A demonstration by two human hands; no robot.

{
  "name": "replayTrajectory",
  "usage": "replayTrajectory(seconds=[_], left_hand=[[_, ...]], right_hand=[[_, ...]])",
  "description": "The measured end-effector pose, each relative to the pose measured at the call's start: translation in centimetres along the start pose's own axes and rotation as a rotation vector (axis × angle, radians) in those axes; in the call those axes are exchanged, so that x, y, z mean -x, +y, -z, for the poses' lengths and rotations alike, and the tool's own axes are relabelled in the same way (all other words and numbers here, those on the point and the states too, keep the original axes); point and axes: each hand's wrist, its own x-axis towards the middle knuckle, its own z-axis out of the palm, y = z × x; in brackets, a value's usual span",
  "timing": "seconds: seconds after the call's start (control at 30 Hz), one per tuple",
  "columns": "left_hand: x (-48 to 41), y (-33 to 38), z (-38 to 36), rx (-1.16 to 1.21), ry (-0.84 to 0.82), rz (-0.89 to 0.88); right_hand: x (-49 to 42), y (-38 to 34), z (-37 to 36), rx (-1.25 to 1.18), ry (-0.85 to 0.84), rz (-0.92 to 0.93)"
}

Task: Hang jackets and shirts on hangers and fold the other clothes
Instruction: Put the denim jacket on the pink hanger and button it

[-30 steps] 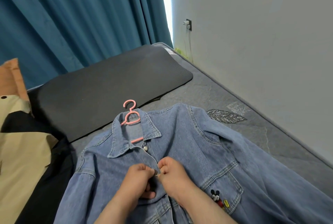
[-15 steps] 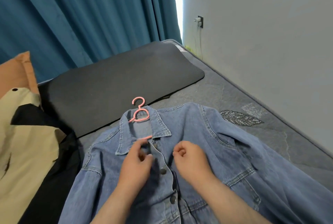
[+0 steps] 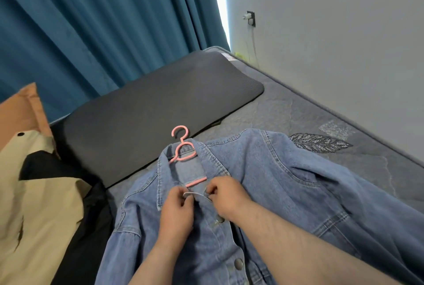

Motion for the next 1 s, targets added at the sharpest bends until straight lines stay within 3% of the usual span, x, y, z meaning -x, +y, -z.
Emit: replayTrajectory(seconds=[0.1,0.23,0.4,0.67,0.87,1.0], left_hand=[[0.4,0.0,0.3,-0.089,-0.145,-0.060],[0.5,0.6,1.2,-0.191,-0.320,-0.133],[0.8,2.1,2.9,-0.230,-0.436,-0.217],[0.3,2.2,1.5,-0.495,-0.312,-0.257],[0.2,1.2,1.9,-0.364,-0.320,-0.277],[0.6,0.9,1.5,-0.293,-0.192,-0.290]], right_hand=[[0.3,0.2,0.0,-0.104,0.067,-0.069],[1.1,-0.5,0.3,-0.439,0.060,-0.078],[2.1,-0.4,-0.5,-0.399,-0.026,-0.093],[2.1,0.1,-0.9,-0.254,0.026,-0.082],[2.3,-0.9,-0.7,-0.167,0.098,-0.152],[2.1,-1.3,-0.8,-0.133,0.126,-0.194]])
